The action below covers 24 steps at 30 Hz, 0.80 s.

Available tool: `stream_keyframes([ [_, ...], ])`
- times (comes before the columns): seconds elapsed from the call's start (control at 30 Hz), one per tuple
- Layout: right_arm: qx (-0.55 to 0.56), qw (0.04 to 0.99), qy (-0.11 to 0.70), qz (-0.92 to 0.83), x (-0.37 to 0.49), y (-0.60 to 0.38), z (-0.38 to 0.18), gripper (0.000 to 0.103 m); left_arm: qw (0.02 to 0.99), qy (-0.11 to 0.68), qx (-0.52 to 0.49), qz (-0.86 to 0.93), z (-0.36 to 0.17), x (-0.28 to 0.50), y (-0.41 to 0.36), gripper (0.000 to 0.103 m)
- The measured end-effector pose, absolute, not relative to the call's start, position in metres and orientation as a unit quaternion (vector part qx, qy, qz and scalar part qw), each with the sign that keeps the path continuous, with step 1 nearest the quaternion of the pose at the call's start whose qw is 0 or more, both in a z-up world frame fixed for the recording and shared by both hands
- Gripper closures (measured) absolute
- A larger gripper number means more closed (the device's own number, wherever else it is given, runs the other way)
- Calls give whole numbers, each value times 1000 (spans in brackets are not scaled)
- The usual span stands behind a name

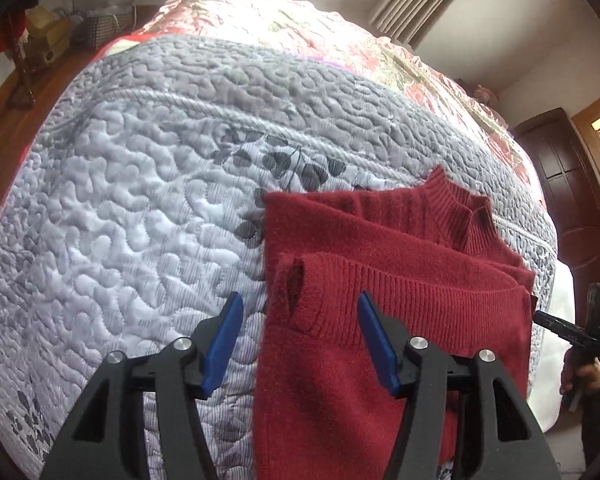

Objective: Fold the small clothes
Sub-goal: 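Grasp the side edge of the folded red sweater with both grippers, then fold the side edge over the sweater's middle with both grippers, release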

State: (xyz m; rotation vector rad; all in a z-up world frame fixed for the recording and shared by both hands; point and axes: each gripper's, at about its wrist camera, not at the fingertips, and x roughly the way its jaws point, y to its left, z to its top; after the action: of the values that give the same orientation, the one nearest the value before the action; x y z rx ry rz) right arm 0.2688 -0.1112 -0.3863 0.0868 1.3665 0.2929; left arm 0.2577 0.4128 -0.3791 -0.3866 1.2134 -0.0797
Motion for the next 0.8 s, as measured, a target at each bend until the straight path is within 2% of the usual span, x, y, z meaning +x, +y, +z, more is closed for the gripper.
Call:
stream_keyframes([
  [0.13,26,763,629,148,265,-96,-391,56,771,596,-219,-51,-403,257,419,43],
  [0.2,14,766,627,143,265,-92,-392,62,767,601,-215,-60,-408,256,413,43],
  [0.27,17,766,627,138,265,-93,-394,75,767,606,-200,-65,-409,256,406,44],
  [0.33,23,767,627,137,266,-97,-394,83,770,608,-180,-73,-408,257,396,47],
  [0.37,27,766,627,139,266,-98,-394,85,771,609,-169,-79,-406,257,392,54],
  [0.4,30,765,627,142,266,-99,-395,85,771,611,-158,-81,-406,257,388,55],
  [0.53,32,763,629,145,267,-101,-394,72,768,619,-150,-74,-413,263,388,53],
  [0.57,29,762,630,146,268,-98,-395,71,768,619,-150,-73,-413,264,389,55],
  [0.63,20,761,632,145,269,-94,-397,74,771,616,-140,-72,-411,266,386,71],
  [0.67,13,762,632,143,270,-90,-398,83,773,617,-131,-73,-410,266,384,91],
  [0.73,12,764,630,139,269,-92,-396,92,779,611,-121,-73,-406,264,383,96],
  [0.8,19,767,626,138,268,-95,-393,94,789,600,-112,-74,-400,260,381,97],
])
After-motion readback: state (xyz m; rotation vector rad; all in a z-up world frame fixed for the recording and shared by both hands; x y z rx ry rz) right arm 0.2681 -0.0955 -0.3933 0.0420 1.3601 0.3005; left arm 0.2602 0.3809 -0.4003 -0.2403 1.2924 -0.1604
